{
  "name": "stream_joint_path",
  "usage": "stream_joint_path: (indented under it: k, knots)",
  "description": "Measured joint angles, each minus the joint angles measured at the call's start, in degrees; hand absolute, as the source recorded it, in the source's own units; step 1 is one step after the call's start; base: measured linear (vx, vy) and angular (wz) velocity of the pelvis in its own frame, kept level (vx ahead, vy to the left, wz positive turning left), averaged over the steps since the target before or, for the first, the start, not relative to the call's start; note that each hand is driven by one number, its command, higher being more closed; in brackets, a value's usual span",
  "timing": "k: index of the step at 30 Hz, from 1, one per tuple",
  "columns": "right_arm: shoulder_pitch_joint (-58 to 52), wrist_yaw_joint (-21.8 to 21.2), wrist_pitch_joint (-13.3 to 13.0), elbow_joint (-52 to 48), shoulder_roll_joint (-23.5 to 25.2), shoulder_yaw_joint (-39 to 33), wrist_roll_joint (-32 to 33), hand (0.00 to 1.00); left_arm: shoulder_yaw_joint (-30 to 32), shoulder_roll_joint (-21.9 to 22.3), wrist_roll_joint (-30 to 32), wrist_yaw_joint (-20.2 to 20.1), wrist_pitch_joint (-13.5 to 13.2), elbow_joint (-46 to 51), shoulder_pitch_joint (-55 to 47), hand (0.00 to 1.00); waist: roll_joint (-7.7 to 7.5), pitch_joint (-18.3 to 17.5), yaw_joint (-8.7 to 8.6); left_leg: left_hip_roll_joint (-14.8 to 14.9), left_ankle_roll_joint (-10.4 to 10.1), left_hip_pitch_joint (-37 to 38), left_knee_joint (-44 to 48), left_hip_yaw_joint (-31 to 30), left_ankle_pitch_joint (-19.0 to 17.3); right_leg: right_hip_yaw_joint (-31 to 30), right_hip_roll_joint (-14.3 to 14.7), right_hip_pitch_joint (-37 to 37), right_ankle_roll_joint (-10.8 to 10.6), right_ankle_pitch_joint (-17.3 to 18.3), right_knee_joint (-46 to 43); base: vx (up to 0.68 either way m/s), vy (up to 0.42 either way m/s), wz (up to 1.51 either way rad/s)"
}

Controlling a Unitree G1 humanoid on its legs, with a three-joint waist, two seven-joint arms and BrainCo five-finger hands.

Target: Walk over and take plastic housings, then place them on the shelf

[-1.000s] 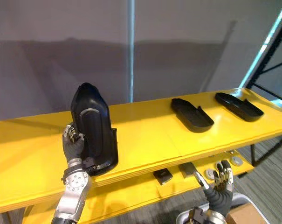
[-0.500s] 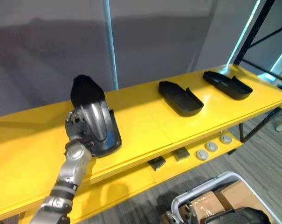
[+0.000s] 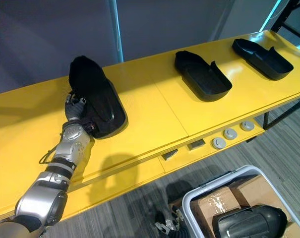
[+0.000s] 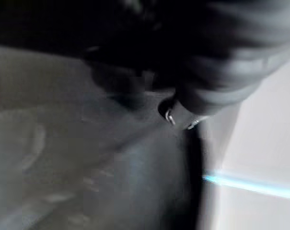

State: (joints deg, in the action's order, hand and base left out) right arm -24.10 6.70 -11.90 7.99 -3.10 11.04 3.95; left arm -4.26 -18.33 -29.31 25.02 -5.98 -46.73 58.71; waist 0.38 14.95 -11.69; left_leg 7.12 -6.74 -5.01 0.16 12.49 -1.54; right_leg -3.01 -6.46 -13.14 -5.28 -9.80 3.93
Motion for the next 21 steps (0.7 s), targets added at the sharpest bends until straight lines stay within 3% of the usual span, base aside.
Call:
stream_joint_path:
  k: [16,19,21]
  knots:
    - [0.08,-1.21,0.07,0.64,-0.78,1.44,-0.03,0.0,-4.06,-0.17,0.64,-2.47,2.44,-1.74,2.49,0.0,-0.07,0.1,0.01,-0.09,0.31,2.18,-0.18,-1.69,0.33,1.97,-0.4,3.57,0.01,0.04,0.74,0.01,0.003,0.06]
    - [0.4,-1.3,0.39,0.94,-0.75,1.43,-0.05,0.0,-3.91,0.2,4.03,-1.71,3.04,0.86,2.55,0.0,-0.1,0.07,0.03,-0.2,0.57,2.43,-0.18,-2.74,0.55,2.7,-0.79,4.61,-0.01,0.06,0.74,-0.03,0.003,0.18]
    - [1.31,-1.29,0.73,3.01,-0.72,1.21,-0.05,0.0,-2.43,1.66,8.87,0.71,4.03,7.56,1.2,0.0,-0.23,-0.01,0.33,-0.24,0.64,3.34,-0.64,-3.58,0.86,3.83,-0.87,6.03,-0.13,0.2,0.76,-0.02,0.004,0.21]
